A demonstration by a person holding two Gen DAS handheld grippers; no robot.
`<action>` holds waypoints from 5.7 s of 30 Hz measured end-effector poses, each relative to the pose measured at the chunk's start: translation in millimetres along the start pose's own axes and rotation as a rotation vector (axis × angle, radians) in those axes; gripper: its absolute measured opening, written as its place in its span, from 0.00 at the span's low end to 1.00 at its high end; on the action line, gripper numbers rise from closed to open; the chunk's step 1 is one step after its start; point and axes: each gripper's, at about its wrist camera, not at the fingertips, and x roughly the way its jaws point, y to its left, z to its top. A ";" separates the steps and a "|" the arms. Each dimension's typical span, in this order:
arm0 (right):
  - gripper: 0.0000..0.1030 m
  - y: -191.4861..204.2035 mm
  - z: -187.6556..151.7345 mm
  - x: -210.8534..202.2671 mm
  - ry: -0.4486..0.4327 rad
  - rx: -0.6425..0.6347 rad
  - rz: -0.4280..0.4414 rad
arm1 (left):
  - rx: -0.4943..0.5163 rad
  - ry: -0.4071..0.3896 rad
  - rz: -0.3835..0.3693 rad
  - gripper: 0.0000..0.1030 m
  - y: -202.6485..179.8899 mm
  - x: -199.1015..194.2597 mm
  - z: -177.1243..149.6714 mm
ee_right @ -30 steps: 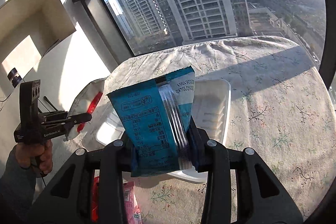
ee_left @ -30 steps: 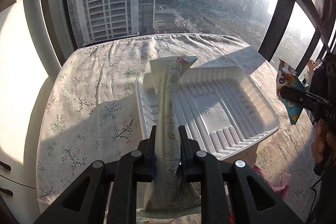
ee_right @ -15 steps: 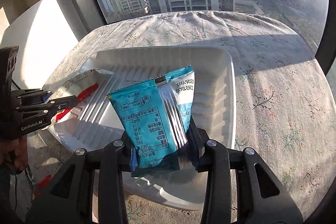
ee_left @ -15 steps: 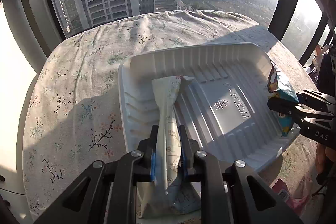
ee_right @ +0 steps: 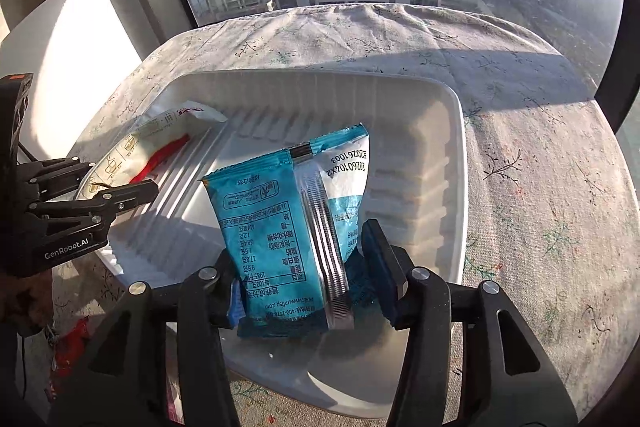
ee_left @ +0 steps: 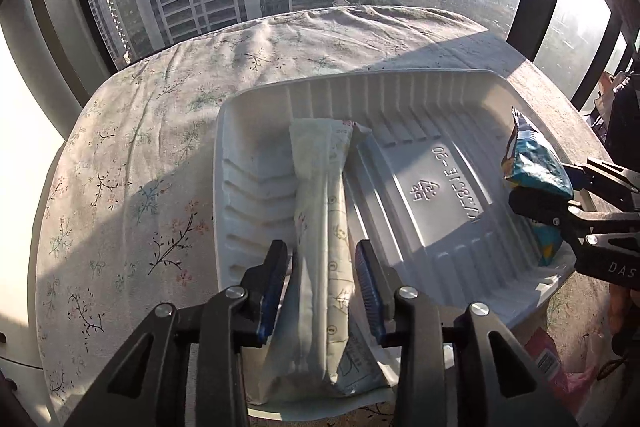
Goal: Organize snacks
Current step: 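Open both tools to release the bar and bag in the tray, then move both tools back to the snack pile, then grasp the blue-wrapped yellow cake with the left tool, then grasp the red-and-white candy packet with the right tool, then carry the cake with the left tool while the right tool carries the candy to the tray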
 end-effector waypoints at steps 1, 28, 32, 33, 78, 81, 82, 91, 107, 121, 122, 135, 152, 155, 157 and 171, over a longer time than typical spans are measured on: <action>0.56 -0.3 0.0 -0.5 -0.004 0.001 0.004 | 0.001 -0.008 -0.005 0.47 -0.4 -2.4 0.3; 0.84 8.4 -143.4 -245.8 -0.456 -0.071 0.241 | -0.005 -0.306 -0.141 1.00 -14.4 -181.1 -198.1; 0.84 21.6 -210.0 -255.7 -0.425 -0.094 0.286 | 0.063 -0.269 -0.186 1.00 -39.8 -189.8 -228.3; 0.84 24.1 -224.9 -254.7 -0.412 -0.088 0.290 | 0.095 -0.285 -0.189 1.00 -47.1 -194.1 -232.4; 0.84 65.2 -326.9 -238.9 -0.264 -0.263 0.477 | 0.673 0.141 -0.299 0.30 -156.8 -134.9 -211.9; 0.84 70.8 -325.9 -238.5 -0.257 -0.289 0.471 | 0.630 0.121 -0.318 0.29 -153.1 -139.1 -212.0; 0.84 72.8 -324.8 -237.6 -0.254 -0.296 0.466 | 0.614 0.114 -0.321 0.29 -151.0 -140.8 -212.7; 0.80 97.2 -312.6 -221.9 -0.184 -0.396 0.424 | 0.495 0.095 -0.336 0.28 -132.5 -143.5 -228.6; 0.69 116.0 -299.8 -202.7 -0.057 -0.592 0.346 | 0.458 0.058 -0.334 0.27 -131.0 -145.3 -229.7; 0.62 155.4 -260.6 -174.3 0.119 -0.926 0.365 | 0.235 -0.064 -0.451 0.26 -80.7 -176.8 -250.0; 0.62 157.9 -259.9 -171.3 0.138 -0.948 0.365 | 0.218 -0.071 -0.459 0.26 -77.6 -178.3 -253.0; 0.52 175.0 -238.4 -142.8 0.347 -1.073 0.462 | 0.104 -0.128 -0.499 0.26 -51.3 -189.6 -269.4; 0.29 176.7 -260.1 -161.8 0.216 -0.968 0.359 | 0.074 -0.164 -0.505 0.26 -48.4 -193.0 -271.9; 0.28 166.0 -263.0 -167.0 0.156 -0.889 0.356 | 0.060 -0.176 -0.503 0.26 -43.8 -194.4 -270.3; 0.28 155.9 -260.4 -173.4 0.108 -0.818 0.374 | 0.052 -0.181 -0.498 0.26 -40.2 -194.7 -267.0; 0.28 46.1 -170.4 -205.9 -0.200 -0.249 0.448 | 0.028 -0.263 -0.395 0.26 -8.5 -194.8 -179.1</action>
